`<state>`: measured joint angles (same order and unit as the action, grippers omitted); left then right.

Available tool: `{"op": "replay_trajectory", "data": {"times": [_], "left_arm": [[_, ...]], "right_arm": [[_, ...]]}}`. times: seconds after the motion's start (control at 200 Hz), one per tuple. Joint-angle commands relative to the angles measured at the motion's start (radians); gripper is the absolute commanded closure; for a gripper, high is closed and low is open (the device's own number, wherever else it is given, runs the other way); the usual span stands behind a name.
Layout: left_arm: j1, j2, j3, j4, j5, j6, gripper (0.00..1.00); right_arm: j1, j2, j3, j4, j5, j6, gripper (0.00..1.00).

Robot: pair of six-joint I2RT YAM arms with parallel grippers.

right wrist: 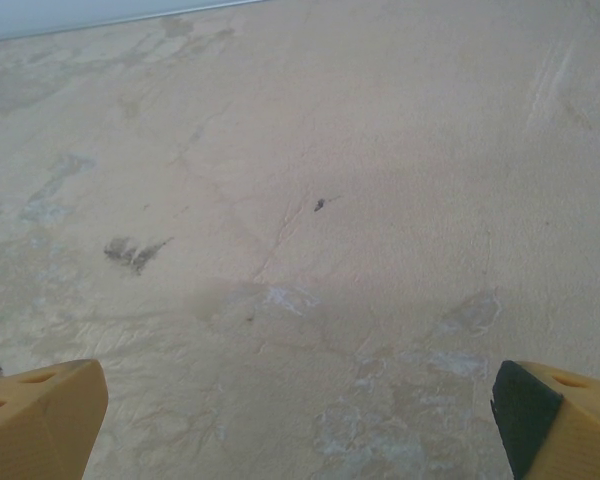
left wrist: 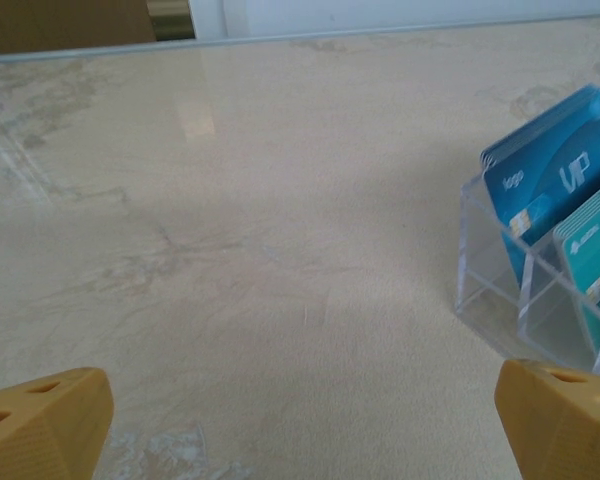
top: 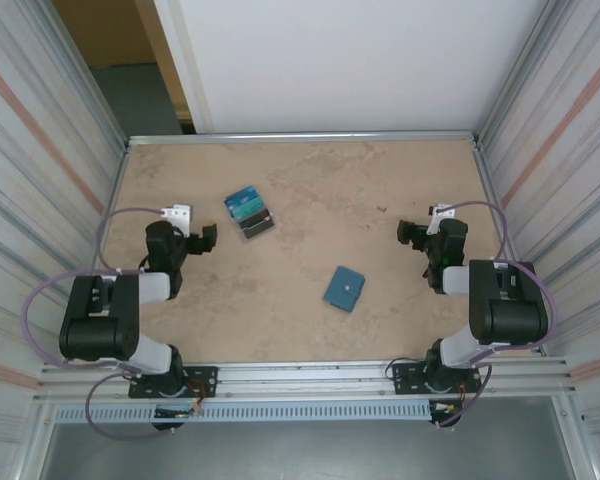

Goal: Take the credit cards out of the card holder

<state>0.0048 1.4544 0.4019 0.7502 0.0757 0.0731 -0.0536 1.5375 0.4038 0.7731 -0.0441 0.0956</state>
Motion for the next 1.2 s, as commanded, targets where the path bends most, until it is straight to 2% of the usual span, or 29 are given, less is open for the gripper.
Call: {"op": "replay_trajectory", "data": {"times": [0.0,0.14,0.321,0.501,0.616,0.747,0.952,1.012,1.198], "left_arm": [[-0.005,-0.084,-0.014,-0.026,-0.029,-0.017,0.01],[-0.005,-0.152,-0.026,-0.057,-0.072,-0.034,0.01],[-0.005,-0.239,-0.032,-0.093,-0.125,-0.063,0.01],[-0.005,-0.330,0.003,-0.200,-0.179,-0.141,0.01],[-0.005,-0.372,0.018,-0.259,-0.178,-0.207,0.01],[-0.005,-0.420,0.017,-0.275,-0.107,-0.273,0.01],[-0.013,-0.482,0.014,-0.295,-0.036,-0.386,0.01],[-0.050,-0.501,0.006,-0.294,-0.055,-0.380,0.01],[-0.328,-0.544,0.029,-0.349,-0.278,-0.233,0.01]], "right_arm": [[0.008,-0.017,0.035,-0.037,0.043,-0.007,0.01],[0.008,-0.067,0.124,-0.233,0.057,-0.001,0.01],[0.008,-0.139,0.130,-0.302,0.130,0.037,0.01],[0.029,-0.265,0.147,-0.468,0.199,0.141,0.01],[0.083,-0.354,0.180,-0.631,0.311,0.225,0.01],[0.157,-0.441,0.235,-0.865,0.425,0.321,0.01],[0.328,-0.593,0.268,-1.186,0.565,0.537,0.01],[0.380,-0.625,0.274,-1.282,0.579,0.621,0.01],[0.550,-0.634,0.308,-1.488,0.589,0.820,0.01]]}}
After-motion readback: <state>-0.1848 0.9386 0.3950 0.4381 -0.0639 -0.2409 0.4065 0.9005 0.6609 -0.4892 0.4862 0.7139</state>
